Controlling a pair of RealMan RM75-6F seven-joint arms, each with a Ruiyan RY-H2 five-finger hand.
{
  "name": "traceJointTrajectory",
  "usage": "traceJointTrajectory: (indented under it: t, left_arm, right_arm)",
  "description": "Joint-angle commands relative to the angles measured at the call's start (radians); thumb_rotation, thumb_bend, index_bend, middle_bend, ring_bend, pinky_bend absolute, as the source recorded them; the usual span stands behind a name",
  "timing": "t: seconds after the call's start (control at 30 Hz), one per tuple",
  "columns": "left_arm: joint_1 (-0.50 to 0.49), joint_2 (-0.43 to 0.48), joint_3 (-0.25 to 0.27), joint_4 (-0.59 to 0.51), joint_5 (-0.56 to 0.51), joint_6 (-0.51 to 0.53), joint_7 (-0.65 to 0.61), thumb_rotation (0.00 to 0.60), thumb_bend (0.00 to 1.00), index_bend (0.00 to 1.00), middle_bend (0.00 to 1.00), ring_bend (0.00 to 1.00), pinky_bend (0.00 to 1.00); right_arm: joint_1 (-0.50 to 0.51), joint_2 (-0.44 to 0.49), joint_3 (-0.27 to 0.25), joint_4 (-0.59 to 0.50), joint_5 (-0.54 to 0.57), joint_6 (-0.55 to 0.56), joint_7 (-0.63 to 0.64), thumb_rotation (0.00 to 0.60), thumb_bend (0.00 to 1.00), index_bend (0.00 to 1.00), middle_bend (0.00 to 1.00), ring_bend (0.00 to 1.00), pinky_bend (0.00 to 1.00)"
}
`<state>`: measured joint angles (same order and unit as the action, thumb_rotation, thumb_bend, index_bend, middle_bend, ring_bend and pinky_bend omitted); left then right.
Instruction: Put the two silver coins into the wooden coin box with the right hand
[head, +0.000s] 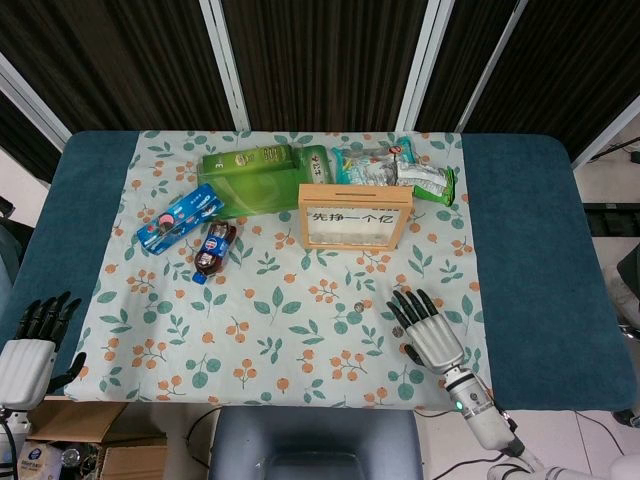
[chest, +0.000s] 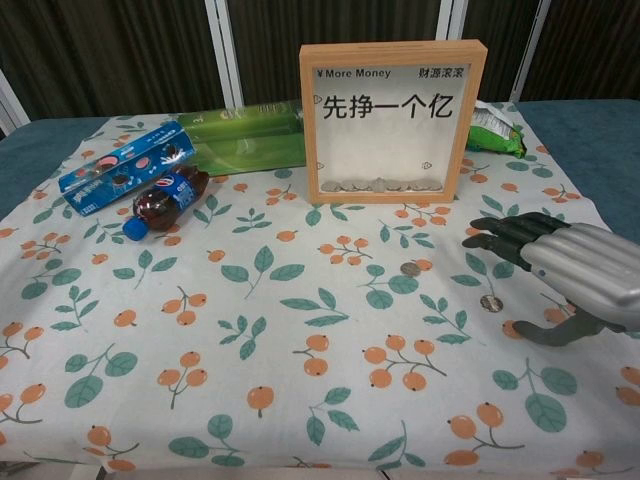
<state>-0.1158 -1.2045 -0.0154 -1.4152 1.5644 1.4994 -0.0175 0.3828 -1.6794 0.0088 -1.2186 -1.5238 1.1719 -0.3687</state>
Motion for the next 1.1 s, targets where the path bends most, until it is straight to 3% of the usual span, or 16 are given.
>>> traceJointTrajectory:
  t: [0.03, 0.17, 1.1]
  left_arm:
    - [0.000, 0.000, 0.000, 0.001, -0.001, -0.001, -0.001, 0.600, 0.34, 0.00, 0.00, 0.00, 0.00]
    - [-0.001, -0.001, 0.000, 0.003, -0.002, -0.004, -0.003, 0.600, 0.34, 0.00, 0.00, 0.00, 0.00]
    - [-0.001, -0.005, 0.000, 0.018, -0.009, -0.009, -0.017, 0.600, 0.34, 0.00, 0.00, 0.00, 0.00]
  right_arm:
    - [0.001, -0.008, -0.004, 0.008, -0.002, -0.001, 0.013, 0.600, 0.48, 0.30, 0.00, 0.00, 0.00]
    - [0.003, -0.016, -0.003, 0.018, -0.003, 0.000, 0.025, 0.600, 0.49, 0.39, 0.00, 0.00, 0.00]
    - [0.005, -0.039, -0.008, 0.048, -0.002, 0.004, 0.043, 0.600, 0.49, 0.52, 0.00, 0.00, 0.00]
